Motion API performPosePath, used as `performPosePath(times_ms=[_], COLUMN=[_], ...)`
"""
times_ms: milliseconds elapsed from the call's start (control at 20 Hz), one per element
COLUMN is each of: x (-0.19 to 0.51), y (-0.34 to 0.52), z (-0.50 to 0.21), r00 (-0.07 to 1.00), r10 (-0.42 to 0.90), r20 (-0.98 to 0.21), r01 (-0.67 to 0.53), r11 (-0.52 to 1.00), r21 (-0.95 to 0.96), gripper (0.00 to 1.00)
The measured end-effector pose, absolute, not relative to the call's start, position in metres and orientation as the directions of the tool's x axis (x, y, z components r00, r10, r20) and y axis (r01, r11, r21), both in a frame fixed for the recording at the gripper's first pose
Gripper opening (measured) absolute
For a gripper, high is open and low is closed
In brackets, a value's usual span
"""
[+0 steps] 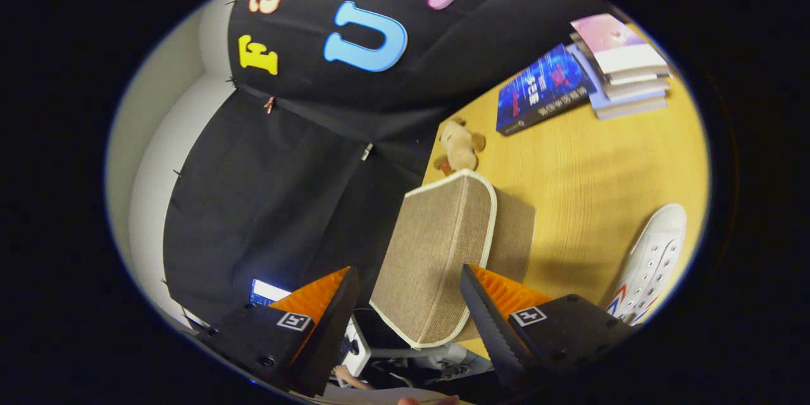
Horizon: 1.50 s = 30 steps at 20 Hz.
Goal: Open the storage box then place both shoes into the box .Put the left shoe in first, then the right shoe, with the right side of both shoes facing outward in a uniform manner.
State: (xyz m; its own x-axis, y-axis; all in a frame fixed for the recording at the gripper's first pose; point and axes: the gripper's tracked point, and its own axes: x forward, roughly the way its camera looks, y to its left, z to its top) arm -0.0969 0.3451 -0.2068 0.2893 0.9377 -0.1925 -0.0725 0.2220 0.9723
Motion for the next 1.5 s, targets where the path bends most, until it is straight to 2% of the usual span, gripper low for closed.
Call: performPosePath(times_ms=[200,450,650,750,900,1050,1150,1500], x=[-0.101,-0.102,-0.104,-0.106,-0.116,-0.111,-0.114,-0.109], y=[0.367,0.391,0.403,0.4,0.393,0.385,0.383,0.387], z=[-0.254,-0.287,-0.291,-0.287,-0.285,-0.291,-0.278,-0.189], r00=[0.213,0.205,0.216,0.225,0.219,0.223,0.225,0.248], r10=[0.962,0.966,0.974,0.974,0.976,0.974,0.974,0.954], r20=[-0.171,-0.158,-0.072,-0.024,0.007,-0.025,0.006,0.167], r01=[0.078,0.163,0.282,0.319,0.318,0.297,0.284,0.191], r11=[0.158,0.125,0.008,-0.05,-0.078,-0.043,-0.071,-0.217], r21=[0.984,0.979,0.96,0.946,0.945,0.954,0.956,0.957], gripper=[0.98,0.98,0.96,0.87,0.61,0.29,0.15,0.15])
